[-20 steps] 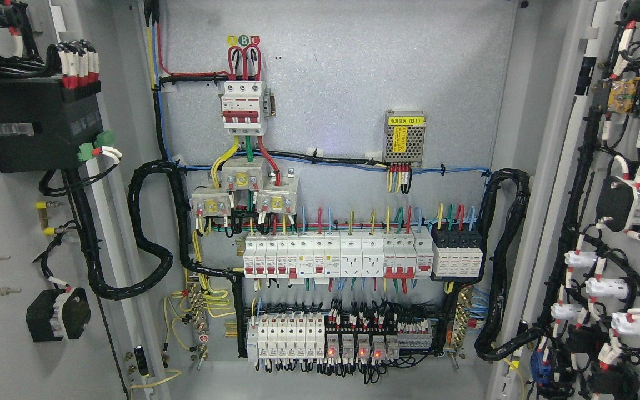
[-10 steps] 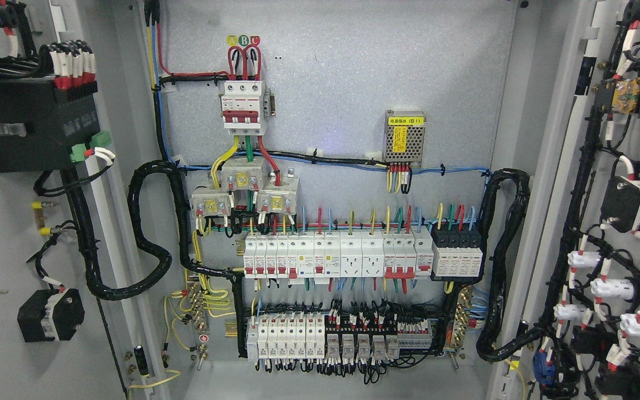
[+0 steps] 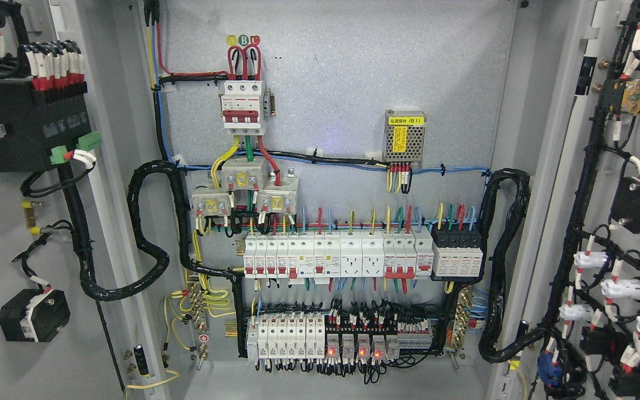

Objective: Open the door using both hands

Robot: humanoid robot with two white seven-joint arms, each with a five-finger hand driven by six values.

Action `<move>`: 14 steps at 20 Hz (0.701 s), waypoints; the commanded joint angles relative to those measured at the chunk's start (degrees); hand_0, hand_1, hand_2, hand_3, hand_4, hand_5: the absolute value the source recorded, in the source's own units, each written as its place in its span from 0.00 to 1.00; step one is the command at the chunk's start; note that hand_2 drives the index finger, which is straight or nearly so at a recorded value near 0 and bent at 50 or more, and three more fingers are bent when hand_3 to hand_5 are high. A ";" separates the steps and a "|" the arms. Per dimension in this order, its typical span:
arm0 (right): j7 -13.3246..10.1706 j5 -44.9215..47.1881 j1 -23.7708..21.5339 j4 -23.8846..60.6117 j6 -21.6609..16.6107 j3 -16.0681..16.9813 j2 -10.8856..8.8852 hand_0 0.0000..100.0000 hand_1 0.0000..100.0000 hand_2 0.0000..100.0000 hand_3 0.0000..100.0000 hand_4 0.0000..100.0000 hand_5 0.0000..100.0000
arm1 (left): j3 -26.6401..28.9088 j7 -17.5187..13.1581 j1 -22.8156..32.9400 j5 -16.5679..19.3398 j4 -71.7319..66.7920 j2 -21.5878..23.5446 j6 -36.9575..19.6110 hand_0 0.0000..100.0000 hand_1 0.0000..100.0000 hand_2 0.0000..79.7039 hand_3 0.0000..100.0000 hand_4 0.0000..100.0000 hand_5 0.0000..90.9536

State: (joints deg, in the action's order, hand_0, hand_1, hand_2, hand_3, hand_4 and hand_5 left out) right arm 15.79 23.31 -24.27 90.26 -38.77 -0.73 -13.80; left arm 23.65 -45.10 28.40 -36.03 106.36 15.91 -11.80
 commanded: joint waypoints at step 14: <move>1.53 4.46 -0.16 -0.43 0.27 5.04 -1.67 0.22 0.00 0.00 0.00 0.00 0.00 | 11.15 -6.67 -4.84 -8.88 -17.23 11.42 0.72 0.29 0.00 0.04 0.03 0.03 0.00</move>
State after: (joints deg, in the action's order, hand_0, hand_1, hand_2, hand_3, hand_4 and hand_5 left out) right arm 17.17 26.62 -24.43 90.05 -38.60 2.32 -14.93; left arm 30.64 -51.20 24.52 -43.42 97.05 22.34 -11.11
